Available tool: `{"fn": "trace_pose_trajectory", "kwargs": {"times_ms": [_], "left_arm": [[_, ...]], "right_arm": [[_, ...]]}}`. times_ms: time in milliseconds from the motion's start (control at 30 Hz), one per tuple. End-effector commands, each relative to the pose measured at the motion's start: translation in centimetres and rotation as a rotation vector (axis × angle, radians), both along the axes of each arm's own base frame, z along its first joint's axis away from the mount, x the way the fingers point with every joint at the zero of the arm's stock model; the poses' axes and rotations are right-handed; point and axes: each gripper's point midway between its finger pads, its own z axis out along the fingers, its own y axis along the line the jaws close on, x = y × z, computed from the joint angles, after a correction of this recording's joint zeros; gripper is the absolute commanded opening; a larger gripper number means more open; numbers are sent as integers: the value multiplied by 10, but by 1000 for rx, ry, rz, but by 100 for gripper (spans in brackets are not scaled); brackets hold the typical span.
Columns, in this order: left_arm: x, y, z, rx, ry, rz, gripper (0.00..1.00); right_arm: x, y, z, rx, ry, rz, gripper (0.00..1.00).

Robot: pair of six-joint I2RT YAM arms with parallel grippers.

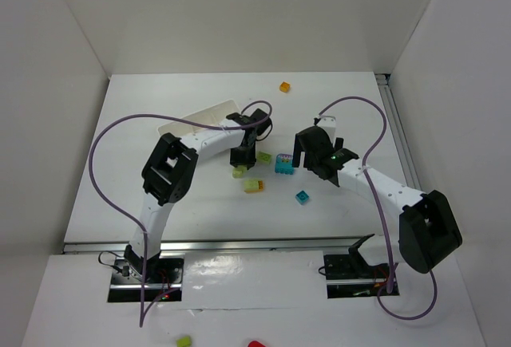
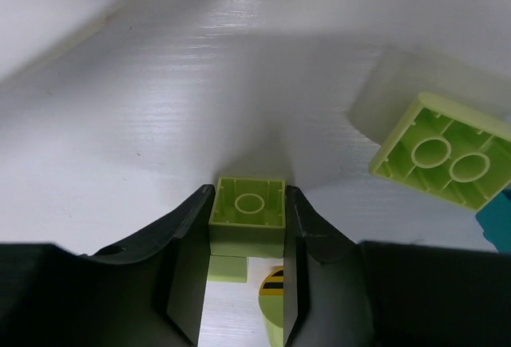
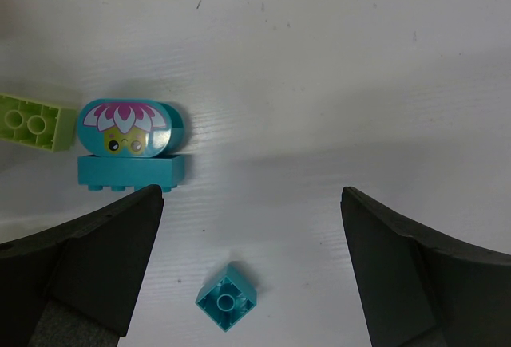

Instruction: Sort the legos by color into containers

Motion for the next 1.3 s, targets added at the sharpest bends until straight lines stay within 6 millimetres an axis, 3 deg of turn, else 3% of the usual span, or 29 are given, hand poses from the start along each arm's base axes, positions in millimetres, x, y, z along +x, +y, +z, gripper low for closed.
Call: {"fn": "trace_pose_trajectory", "kwargs": {"times_ms": [0,100,200,300,400,500,667,800,833,867,1100,1267], "left_arm": [[0,0,6,2,15,-18,27],[7,-4,39,-33,-41,-7,11],[19,-11,82,-107,-112,-2,0],[28,-17,136,-254,-168,1,0],[35,-14,170,-379,-194,32,0],[44,-14,197,-499,-228,73,0],[45,-18,218,-623,-234,156,0],[47,-20,229,-680,-251,187,0],[49,-18,230,-686,-247,191,0],[49,-17,230,-686,-247,191,0],[47,-15,230,-686,-262,193,0],[43,-15,231,-681,-259,146,0]], "right_arm": [[1,-1,11,11,-29,-13,100],[-1,0,12,17,-26,-7,100],[-1,19,28,90,-60,81,100],[-6,51,61,232,-134,252,100],[-12,94,112,419,-283,477,100],[-20,117,125,518,-300,583,100],[-8,140,144,623,-373,636,100],[-6,160,151,719,-406,703,100],[-4,164,143,732,-381,703,100],[0,169,154,743,-409,722,100],[13,195,141,766,-361,770,100],[19,206,141,818,-364,784,93]]}}
